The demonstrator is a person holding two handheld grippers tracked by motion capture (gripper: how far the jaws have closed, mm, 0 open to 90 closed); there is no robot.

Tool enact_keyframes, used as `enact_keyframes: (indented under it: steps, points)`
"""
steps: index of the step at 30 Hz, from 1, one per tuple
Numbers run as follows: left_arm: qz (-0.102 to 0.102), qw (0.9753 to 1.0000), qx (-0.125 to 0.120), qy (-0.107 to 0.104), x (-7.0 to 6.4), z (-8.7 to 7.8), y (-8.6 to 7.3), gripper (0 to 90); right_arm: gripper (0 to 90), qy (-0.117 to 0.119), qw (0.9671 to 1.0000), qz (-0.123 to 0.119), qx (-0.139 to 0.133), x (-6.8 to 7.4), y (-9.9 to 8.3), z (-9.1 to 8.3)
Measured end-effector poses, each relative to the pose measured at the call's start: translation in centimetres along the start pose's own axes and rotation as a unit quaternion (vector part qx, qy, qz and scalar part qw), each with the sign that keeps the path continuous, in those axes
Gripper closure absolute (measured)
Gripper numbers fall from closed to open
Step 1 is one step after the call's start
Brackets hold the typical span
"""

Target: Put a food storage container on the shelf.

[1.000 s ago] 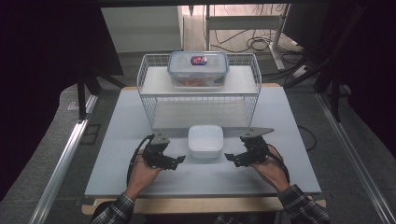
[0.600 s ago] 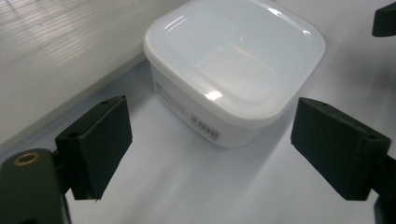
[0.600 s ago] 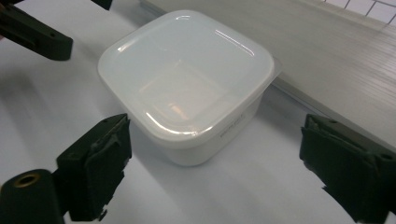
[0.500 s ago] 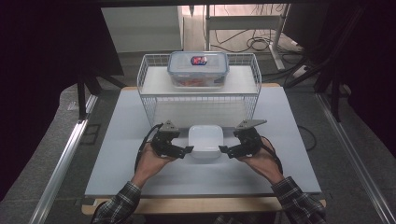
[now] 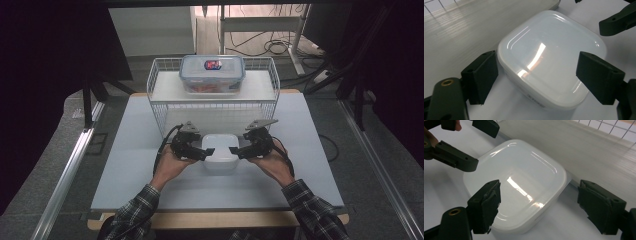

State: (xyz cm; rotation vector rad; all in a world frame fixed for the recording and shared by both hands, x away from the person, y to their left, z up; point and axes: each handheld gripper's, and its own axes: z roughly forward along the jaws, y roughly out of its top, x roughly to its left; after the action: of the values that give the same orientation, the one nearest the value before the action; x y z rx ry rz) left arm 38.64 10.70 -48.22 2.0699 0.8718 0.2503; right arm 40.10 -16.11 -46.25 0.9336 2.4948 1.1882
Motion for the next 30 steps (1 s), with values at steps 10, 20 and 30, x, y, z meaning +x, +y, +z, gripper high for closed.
enact_keyframes:
  steps: [10, 20, 30]
  points:
    - [-0.039, 0.9989, 0.004, -0.025, 1.4, 1.3, -1.0, 15.7, 20.0, 0.02, 0.9995, 0.023, 0.012, -0.9, -0.7, 1.4]
    - [-0.075, 0.9929, 0.008, -0.092, 1.9, 1.3, -1.7, 24.1, 26.7, 0.08, 0.9932, 0.077, 0.034, -1.4, -1.3, 2.1]
    - [-0.113, 0.9897, 0.005, -0.087, 0.9, -0.6, -2.7, 50.1, 53.8, 0.07, 0.9908, 0.11, 0.037, -0.4, -2.1, -0.1]
